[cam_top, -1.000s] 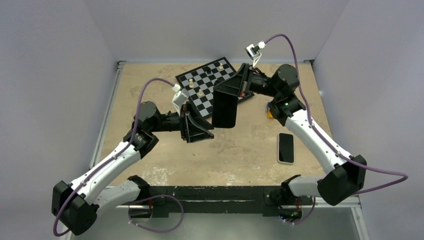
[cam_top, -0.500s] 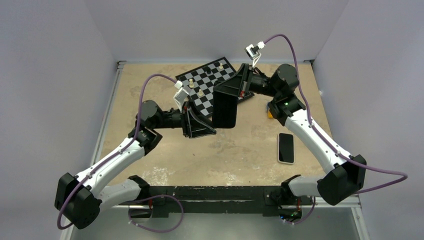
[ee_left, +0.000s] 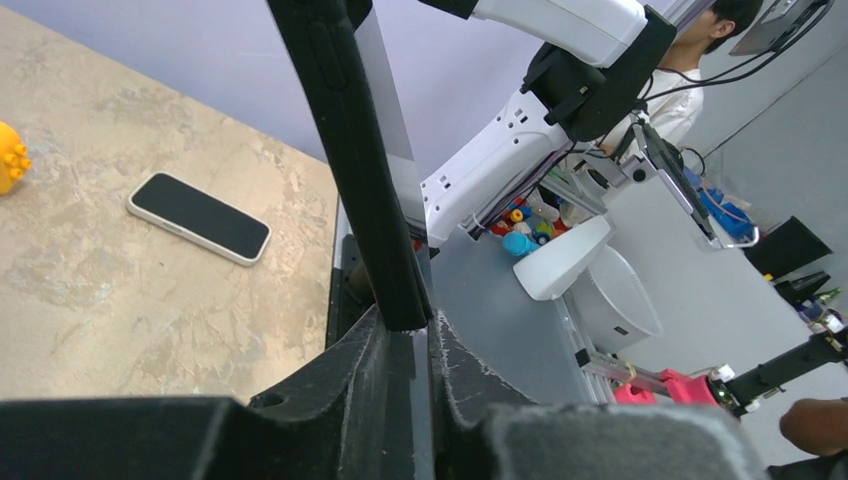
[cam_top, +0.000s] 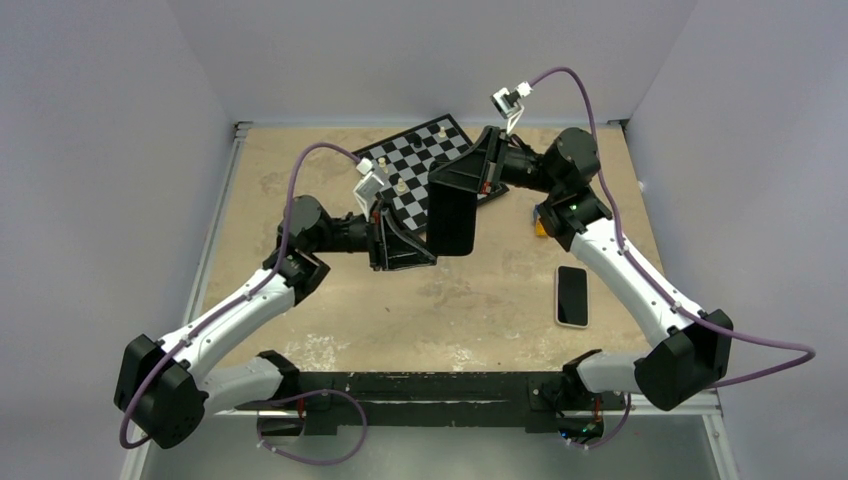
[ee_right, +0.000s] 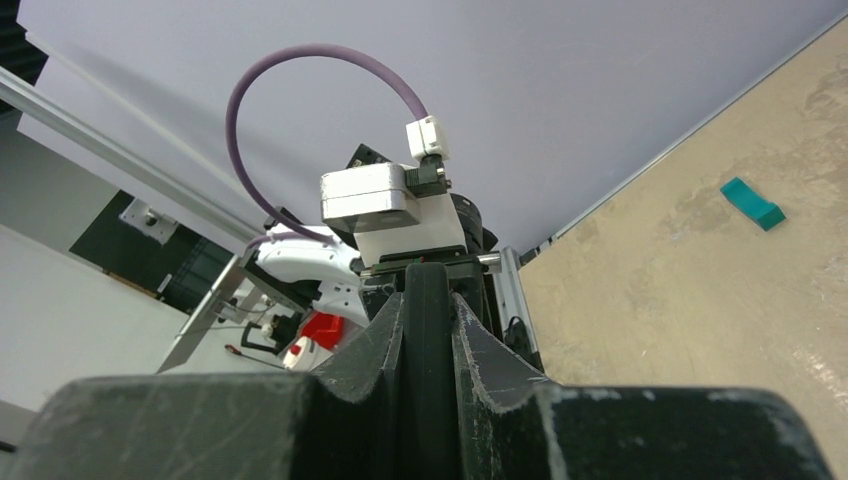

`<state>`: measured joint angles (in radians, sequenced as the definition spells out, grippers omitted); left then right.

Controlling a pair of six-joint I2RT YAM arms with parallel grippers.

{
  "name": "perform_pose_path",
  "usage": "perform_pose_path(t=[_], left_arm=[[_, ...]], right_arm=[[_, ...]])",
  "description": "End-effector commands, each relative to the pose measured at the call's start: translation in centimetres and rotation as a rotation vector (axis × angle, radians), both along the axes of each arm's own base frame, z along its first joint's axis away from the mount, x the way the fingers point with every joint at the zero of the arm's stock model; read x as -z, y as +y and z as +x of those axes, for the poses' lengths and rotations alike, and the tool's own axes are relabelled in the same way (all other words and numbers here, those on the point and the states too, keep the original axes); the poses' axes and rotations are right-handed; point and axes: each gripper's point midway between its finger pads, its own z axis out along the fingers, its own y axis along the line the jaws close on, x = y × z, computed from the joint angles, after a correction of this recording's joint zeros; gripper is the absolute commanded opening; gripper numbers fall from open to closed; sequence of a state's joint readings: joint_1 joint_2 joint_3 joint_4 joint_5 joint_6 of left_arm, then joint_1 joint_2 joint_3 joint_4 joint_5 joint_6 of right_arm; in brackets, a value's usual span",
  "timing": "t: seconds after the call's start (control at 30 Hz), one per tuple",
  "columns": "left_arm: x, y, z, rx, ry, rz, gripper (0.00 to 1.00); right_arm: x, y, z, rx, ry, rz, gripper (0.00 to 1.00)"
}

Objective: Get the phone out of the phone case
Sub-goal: Remove the phone case from the phone.

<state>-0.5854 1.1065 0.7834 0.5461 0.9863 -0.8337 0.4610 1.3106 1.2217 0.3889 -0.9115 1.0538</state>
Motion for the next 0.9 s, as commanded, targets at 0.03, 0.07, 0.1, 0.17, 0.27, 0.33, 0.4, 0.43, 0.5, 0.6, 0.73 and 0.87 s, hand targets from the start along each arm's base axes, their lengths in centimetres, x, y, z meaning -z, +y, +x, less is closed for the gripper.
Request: perform_pose_path(t=[0.03, 0.07, 0.1, 0.17, 0.27, 0.33, 0.4, 0.43, 0.5, 0.6, 0.73, 0.87], left_arm=[[-1.2, -0.7, 1.4, -0.032, -0.005, -0.010, 0.18], [-0.7, -0.7, 1.8, -0.044, 0.007, 0.006, 0.15], [0.0, -0.7, 2.3, -0.064, 0.025, 0.027, 0.11], [1.5, -0.3, 3.7, -0.124, 0.057, 0.068, 0.03], [3.9, 0.4, 6.4, -0.223, 0.163, 0.120, 0.00], [5.4, 0.8, 8.1, -0.276, 0.253, 0.158, 0.00], [6.4, 0.9, 9.1, -0.311, 0.315, 0.181, 0.00], [6.8, 0.9, 9.4, -0.332, 0.333, 0.187, 0.00], [6.5, 0.9, 9.5, -0.335, 0.333, 0.169, 0.00], [5.4, 1.0, 8.9, -0.320, 0.305, 0.142, 0.00], [5.5, 1.9, 7.4, -0.329, 0.278, 0.178, 0.22], [3.4, 3.6, 3.5, -0.294, 0.158, 0.133, 0.43]], right_arm=[[-2.6, -0.5, -2.9, -0.070, -0.084, 0.059, 0.00], [-2.8, -0.6, -3.3, -0.083, -0.086, 0.069, 0.00], [-3.2, -0.7, -3.8, -0.098, -0.091, 0.083, 0.00], [-4.0, -1.1, -4.9, -0.130, -0.090, 0.123, 0.00], [-5.2, -1.6, -6.2, -0.177, -0.065, 0.188, 0.00], [-5.6, -1.8, -6.7, -0.189, -0.044, 0.214, 0.00], [-5.6, -1.9, -6.7, -0.191, -0.017, 0.234, 0.00], [-5.5, -1.9, -6.8, -0.198, -0.011, 0.245, 0.00], [-5.2, -1.8, -6.4, -0.188, 0.006, 0.247, 0.00], [-4.4, -1.5, -5.5, -0.172, 0.029, 0.246, 0.00], [-4.3, -1.1, -3.9, -0.125, -0.004, 0.244, 0.00], [-3.6, -0.9, -0.5, 0.019, 0.010, 0.170, 0.00]])
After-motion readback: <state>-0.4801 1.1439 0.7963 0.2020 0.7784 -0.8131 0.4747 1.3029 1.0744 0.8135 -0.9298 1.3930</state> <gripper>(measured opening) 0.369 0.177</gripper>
